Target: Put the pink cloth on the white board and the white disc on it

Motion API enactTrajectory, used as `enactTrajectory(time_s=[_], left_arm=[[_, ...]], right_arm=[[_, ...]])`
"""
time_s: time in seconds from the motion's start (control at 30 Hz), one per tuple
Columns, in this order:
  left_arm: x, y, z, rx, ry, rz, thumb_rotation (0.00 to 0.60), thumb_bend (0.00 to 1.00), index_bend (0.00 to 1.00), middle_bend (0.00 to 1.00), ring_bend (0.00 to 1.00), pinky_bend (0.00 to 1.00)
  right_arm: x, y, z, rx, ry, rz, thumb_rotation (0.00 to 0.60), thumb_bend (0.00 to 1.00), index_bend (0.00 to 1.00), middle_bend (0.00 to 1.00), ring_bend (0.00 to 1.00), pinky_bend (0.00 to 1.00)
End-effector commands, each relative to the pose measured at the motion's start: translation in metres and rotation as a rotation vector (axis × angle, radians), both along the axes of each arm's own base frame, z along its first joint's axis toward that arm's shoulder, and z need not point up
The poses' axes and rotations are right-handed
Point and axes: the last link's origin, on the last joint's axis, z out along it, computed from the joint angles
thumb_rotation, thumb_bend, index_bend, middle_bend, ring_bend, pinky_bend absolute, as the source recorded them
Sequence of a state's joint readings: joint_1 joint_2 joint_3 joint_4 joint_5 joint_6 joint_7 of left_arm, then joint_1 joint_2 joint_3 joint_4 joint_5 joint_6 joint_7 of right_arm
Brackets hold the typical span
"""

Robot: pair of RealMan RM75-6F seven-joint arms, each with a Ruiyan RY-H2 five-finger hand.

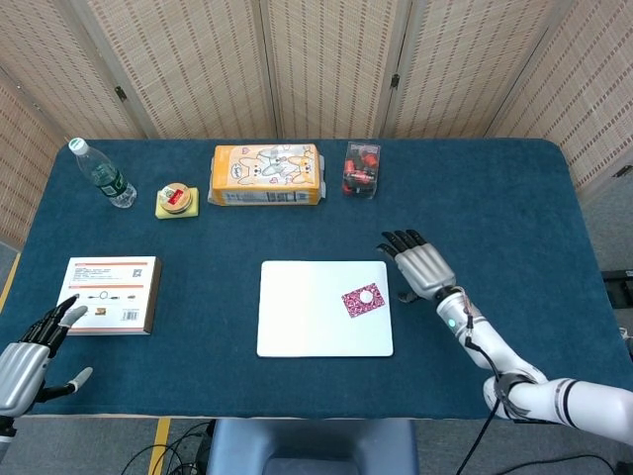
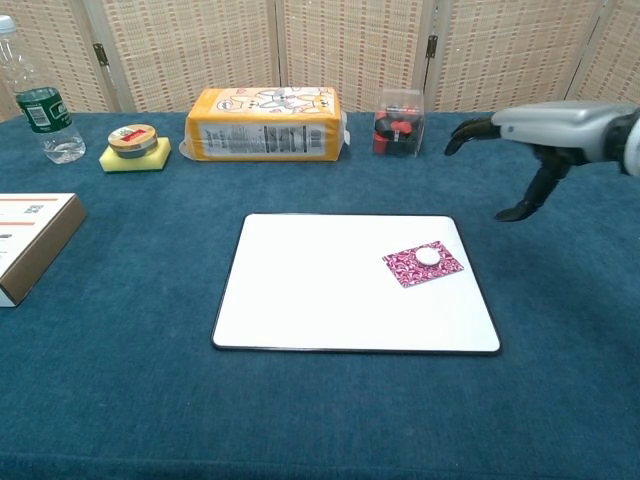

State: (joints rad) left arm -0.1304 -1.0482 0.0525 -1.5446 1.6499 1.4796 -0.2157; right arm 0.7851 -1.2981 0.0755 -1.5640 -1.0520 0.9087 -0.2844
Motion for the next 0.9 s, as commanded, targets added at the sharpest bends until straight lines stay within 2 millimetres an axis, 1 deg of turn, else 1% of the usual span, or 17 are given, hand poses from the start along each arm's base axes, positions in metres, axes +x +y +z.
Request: enactTrajectory(time_s=[0.03,0.07,0.27,0.37,0.43,0.5,0.53,0.63,0.73,0.9], left_arm=[[0.001,0.0,-0.003,0.003,0.013,0.004,0.6,0.29,0.0,0.04,0.1,0.22],[0.001,0.0,-0.004,0.005,0.019,0.004,0.6,0.29,0.0,0.04,0.1,0.22],[0.003,-0.001,-0.009,0.006,0.052,0.011,0.6,0.29,0.0,0.04,0.1,0.22],[0.006,-0.002,-0.012,0.013,0.065,0.005,0.6,0.29,0.0,0.04,0.1,0.22],[0.007,-0.004,-0.015,0.011,0.076,0.01,0.6,0.29,0.0,0.04,0.1,0.22],[0.009,-0.006,-0.017,0.006,0.078,0.017,0.6,0.29,0.0,0.04,0.1,0.22],[0.01,-0.006,-0.018,0.007,0.074,0.016,0.6,0.29,0.0,0.04,0.1,0.22],[0.013,-0.007,-0.02,0.01,0.075,0.007,0.6,0.29,0.0,0.04,0.1,0.22],[0.016,-0.008,-0.025,0.003,0.094,-0.018,0.6,0.29,0.0,0.04,0.1,0.22],[0.017,-0.007,-0.025,0.029,0.108,-0.035,0.6,0.29,0.0,0.04,0.1,0.22]], right_arm=[[-0.041,0.034,0.035,-0.124,-0.078,-0.029,0.6,0.12,0.15,0.03,0.0,0.0],[-0.054,0.044,0.043,-0.166,-0.087,-0.034,0.6,0.12,0.15,0.03,0.0,0.0],[-0.106,0.096,0.069,-0.313,-0.134,-0.048,0.6,0.11,0.14,0.03,0.0,0.0],[-0.127,0.12,0.078,-0.382,-0.141,-0.06,0.6,0.11,0.14,0.03,0.0,0.0],[-0.136,0.133,0.082,-0.394,-0.193,-0.085,0.6,0.11,0.14,0.03,0.0,0.0],[-0.141,0.141,0.086,-0.402,-0.223,-0.089,0.6,0.11,0.14,0.03,0.0,0.0],[-0.143,0.145,0.09,-0.403,-0.204,-0.082,0.6,0.11,0.14,0.03,0.0,0.0],[-0.143,0.152,0.098,-0.432,-0.191,-0.072,0.6,0.11,0.14,0.03,0.0,0.0],[-0.145,0.158,0.102,-0.428,-0.184,-0.098,0.6,0.11,0.14,0.03,0.0,0.0],[-0.151,0.157,0.104,-0.414,-0.169,-0.138,0.6,0.11,0.13,0.03,0.0,0.0]])
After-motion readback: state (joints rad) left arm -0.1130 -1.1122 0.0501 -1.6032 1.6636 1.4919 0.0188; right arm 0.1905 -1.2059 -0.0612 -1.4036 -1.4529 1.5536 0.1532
